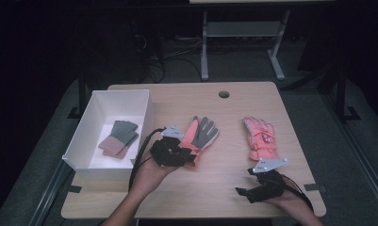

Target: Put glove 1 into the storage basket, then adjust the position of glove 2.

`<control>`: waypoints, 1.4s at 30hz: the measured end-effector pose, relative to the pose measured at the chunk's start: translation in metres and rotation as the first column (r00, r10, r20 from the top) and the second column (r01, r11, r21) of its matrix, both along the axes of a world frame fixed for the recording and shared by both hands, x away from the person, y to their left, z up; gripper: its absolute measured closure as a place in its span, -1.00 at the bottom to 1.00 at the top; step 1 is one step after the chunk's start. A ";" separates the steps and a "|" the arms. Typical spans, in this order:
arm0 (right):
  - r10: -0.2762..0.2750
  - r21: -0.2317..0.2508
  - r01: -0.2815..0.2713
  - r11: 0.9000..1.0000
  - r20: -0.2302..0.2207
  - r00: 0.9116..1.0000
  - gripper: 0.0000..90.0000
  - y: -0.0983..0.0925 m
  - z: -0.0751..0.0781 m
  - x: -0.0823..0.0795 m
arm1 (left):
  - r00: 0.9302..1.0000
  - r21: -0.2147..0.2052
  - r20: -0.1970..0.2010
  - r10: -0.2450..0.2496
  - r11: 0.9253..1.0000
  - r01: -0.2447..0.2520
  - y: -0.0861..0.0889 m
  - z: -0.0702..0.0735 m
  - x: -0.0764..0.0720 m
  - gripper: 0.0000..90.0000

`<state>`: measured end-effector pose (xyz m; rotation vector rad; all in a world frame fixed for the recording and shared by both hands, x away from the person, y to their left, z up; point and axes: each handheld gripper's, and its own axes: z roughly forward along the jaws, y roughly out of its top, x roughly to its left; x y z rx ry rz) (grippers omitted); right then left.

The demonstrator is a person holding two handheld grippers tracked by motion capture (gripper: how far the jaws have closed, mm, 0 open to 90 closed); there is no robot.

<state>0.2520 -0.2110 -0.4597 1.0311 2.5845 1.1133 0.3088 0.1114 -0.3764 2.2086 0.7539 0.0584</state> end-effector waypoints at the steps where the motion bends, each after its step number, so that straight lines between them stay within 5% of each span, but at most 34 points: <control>1: 0.002 -0.001 -0.002 1.000 0.001 1.000 -0.71 0.000 0.000 0.000 | 1.000 0.003 -0.005 -0.003 1.000 0.003 -0.001 -0.003 0.000 0.71; 4: 0.006 -0.001 -0.006 1.000 0.001 1.000 -0.71 0.000 0.000 0.000 | 1.000 0.033 -0.010 -0.009 0.999 0.010 -0.006 -0.013 0.002 0.99; 7: 0.007 -0.002 -0.007 1.000 0.002 1.000 -0.71 0.000 0.000 0.000 | 1.000 0.053 -0.028 0.010 0.999 -0.009 -0.011 -0.022 0.009 0.99; 23: 0.012 0.001 -0.012 1.000 -0.001 1.000 -0.71 0.000 -0.001 0.000 | 0.996 0.093 0.034 0.087 0.992 -0.090 -0.033 -0.039 0.064 0.99; 30: 0.013 0.001 -0.013 1.000 -0.001 1.000 -0.70 0.000 -0.001 0.000 | 0.994 0.114 0.028 0.106 0.988 -0.108 -0.030 -0.047 0.081 0.99; 42: 0.023 -0.006 -0.023 1.000 -0.003 1.000 -0.70 0.003 -0.002 -0.001 | 0.998 0.136 -0.013 0.055 0.989 -0.053 -0.034 -0.056 0.078 0.99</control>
